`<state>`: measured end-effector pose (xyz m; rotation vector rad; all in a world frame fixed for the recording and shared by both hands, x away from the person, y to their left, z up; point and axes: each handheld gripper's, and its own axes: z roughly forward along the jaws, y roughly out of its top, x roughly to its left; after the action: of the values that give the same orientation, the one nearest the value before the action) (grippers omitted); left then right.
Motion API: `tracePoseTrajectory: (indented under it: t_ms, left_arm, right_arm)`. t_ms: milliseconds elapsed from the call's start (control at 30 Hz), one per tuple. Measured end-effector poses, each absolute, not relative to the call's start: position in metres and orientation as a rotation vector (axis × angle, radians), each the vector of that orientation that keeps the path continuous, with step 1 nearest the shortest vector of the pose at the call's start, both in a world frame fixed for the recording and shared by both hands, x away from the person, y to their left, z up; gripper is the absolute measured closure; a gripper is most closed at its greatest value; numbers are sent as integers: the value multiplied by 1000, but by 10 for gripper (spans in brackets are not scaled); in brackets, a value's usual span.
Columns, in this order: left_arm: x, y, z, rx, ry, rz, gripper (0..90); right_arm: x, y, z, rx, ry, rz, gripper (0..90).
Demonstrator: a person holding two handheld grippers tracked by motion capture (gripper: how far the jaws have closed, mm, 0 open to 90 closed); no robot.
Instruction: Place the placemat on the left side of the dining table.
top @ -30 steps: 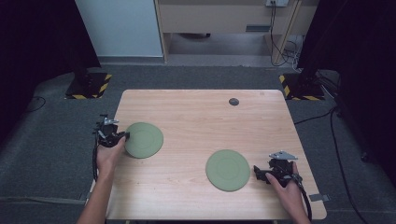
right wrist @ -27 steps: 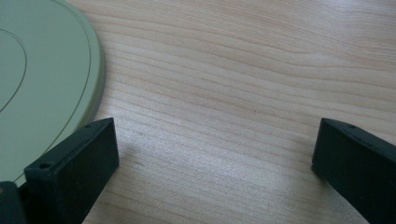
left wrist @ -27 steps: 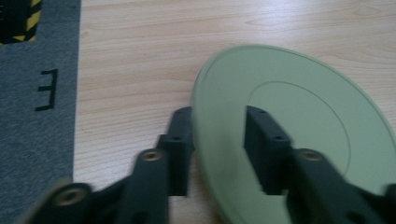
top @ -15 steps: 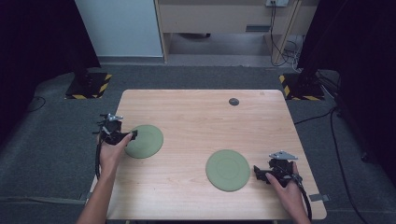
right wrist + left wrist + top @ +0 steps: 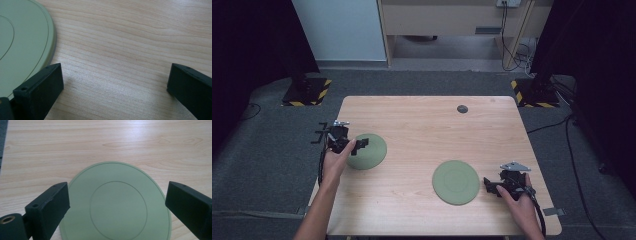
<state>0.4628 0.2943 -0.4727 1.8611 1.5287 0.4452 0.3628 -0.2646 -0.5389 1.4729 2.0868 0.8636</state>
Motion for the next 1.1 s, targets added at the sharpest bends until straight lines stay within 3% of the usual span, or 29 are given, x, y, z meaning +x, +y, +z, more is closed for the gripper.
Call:
tracePoseTrajectory:
  t_ms: [1100]
  left_arm:
    - [452, 273, -451, 1883, 1445, 517, 46]
  right_arm:
    - [363, -265, -539, 1471, 2089, 864, 8]
